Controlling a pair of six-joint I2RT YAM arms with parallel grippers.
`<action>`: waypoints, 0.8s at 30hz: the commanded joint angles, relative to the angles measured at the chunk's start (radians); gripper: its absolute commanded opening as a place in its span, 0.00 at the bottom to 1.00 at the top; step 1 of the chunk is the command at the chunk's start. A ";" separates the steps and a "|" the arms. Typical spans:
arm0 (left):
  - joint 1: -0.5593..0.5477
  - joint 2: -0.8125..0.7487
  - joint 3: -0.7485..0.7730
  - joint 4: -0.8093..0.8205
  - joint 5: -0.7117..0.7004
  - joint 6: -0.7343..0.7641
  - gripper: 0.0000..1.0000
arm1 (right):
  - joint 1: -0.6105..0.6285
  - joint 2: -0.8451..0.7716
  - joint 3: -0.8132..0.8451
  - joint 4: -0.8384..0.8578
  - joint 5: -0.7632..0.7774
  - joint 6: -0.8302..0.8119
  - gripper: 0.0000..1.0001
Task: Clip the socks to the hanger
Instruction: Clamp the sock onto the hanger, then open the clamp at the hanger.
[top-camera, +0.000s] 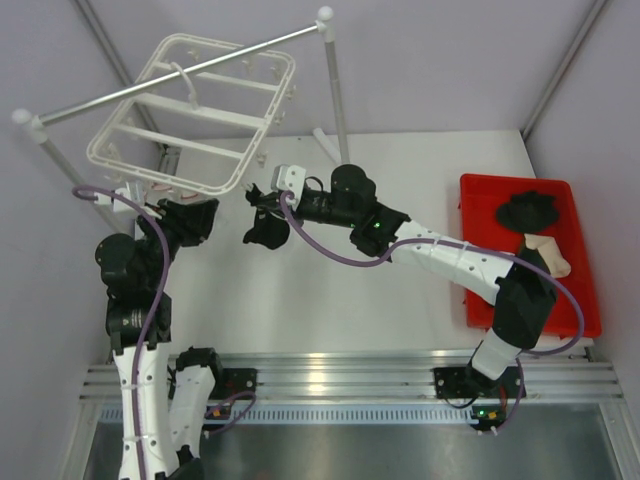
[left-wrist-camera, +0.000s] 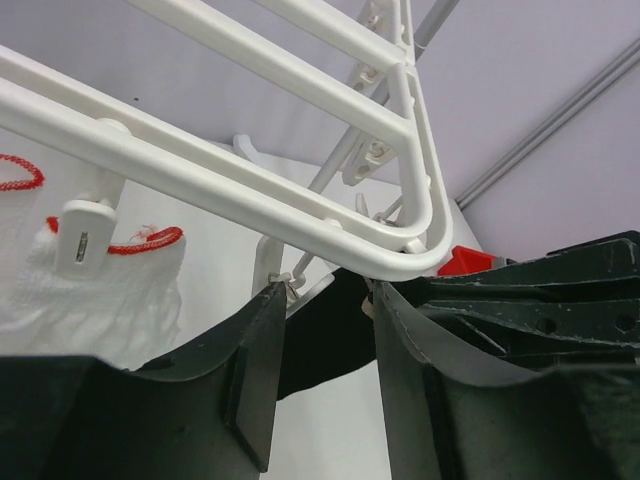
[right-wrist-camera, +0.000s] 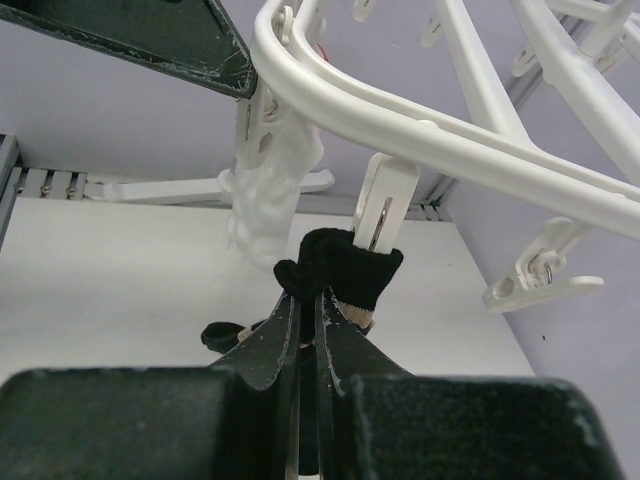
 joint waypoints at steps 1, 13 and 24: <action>0.000 0.014 0.004 0.019 -0.047 0.035 0.45 | -0.006 -0.055 0.019 0.019 -0.023 0.017 0.00; 0.000 0.032 0.011 0.055 -0.029 0.025 0.07 | -0.007 -0.058 0.020 -0.024 -0.008 -0.010 0.00; 0.001 0.041 0.054 -0.001 0.011 0.012 0.00 | -0.016 -0.149 -0.016 -0.082 0.033 -0.035 0.39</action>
